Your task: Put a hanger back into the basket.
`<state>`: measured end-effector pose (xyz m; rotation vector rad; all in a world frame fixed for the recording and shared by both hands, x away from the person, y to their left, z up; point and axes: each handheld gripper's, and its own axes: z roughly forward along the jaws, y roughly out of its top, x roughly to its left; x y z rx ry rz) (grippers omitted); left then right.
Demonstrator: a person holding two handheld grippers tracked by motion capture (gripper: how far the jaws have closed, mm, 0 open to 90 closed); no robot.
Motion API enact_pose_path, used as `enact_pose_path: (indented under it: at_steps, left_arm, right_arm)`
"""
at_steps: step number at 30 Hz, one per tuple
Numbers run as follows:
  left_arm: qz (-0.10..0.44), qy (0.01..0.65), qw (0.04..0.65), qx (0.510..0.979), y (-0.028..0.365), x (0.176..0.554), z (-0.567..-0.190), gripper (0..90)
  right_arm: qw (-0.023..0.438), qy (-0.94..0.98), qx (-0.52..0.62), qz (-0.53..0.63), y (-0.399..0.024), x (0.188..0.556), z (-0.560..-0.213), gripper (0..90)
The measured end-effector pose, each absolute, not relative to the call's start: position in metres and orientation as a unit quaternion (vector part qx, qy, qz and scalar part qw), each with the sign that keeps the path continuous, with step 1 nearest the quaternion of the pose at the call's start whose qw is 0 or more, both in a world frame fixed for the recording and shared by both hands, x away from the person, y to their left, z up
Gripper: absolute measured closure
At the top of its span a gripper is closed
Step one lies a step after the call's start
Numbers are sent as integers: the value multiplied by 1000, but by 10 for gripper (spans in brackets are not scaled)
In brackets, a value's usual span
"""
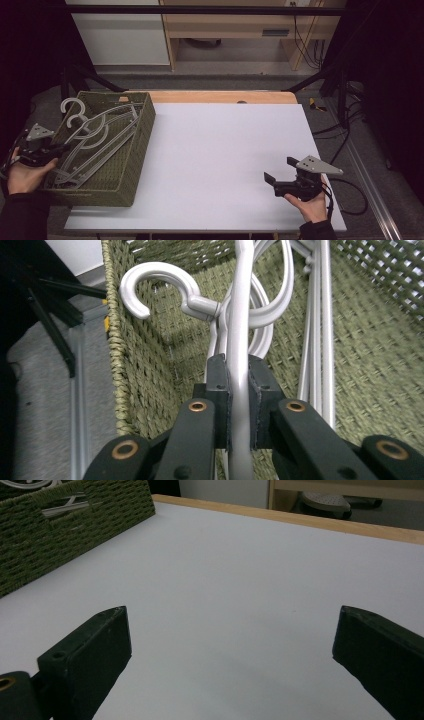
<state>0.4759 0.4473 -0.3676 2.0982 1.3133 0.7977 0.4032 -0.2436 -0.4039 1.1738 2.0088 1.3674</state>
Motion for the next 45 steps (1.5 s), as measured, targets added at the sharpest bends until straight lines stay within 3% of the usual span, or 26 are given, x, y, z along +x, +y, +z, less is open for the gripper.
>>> enact_pose_path:
  at_steps: [12,17,22,29,37,45]
  left_arm:
    - [250,501,198,804,441,489,-377,811]
    - [255,506,195,801,442,488,-374,719]
    - [271,510,246,778,445,478,-361,679]
    - [290,486,364,740,425,452,-343,500]
    - [275,430,461,726,374,419,-342,357]
    - [250,397,509,722,330,399,-358,216]
  right_arm:
    - [219,727,423,494,-243,403,-403,26]
    - [221,728,421,495,-243,403,-402,26]
    - [221,728,420,495,-243,403,-402,26]
    - [223,724,423,497,-243,403,-402,26]
    - [224,721,423,500,-244,402,-401,25]
    - [225,720,420,504,-245,400,-400,24]
